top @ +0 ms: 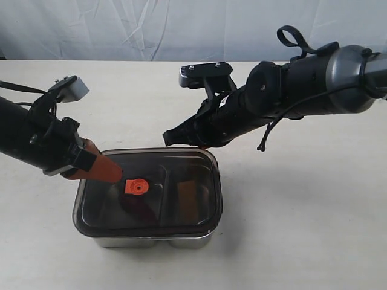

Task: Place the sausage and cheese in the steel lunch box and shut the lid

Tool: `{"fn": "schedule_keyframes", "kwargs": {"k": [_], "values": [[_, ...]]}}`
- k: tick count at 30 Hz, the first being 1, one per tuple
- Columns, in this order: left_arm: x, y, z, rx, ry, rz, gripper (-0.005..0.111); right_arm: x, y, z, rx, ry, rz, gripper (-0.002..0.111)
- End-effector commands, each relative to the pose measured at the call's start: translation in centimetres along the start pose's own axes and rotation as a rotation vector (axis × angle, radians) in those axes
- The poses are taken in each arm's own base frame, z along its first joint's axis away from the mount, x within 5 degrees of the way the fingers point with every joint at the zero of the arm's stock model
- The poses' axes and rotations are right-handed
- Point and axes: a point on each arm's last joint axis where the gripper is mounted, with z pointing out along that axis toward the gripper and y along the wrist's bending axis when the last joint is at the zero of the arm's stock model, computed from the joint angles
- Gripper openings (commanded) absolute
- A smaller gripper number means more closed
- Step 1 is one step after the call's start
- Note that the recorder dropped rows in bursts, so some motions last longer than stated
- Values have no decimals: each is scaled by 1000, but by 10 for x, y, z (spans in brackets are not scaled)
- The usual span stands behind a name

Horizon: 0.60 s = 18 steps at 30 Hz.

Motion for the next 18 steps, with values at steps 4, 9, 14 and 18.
{"fn": "schedule_keyframes", "kwargs": {"k": [4,9,14,18], "values": [[-1,-3,-1,1,-4,13,0,8,-1,1,-10,93,-39,-1],[0,-2,-1,-5,7,22,0,7,0,1,-10,90,-23,-1],[0,-2,-1,-7,10,24,0,2,1,-7,-8,52,-27,-1],[0,-2,-1,-8,11,25,0,-10,5,-26,-12,-24,-22,-1]]}}
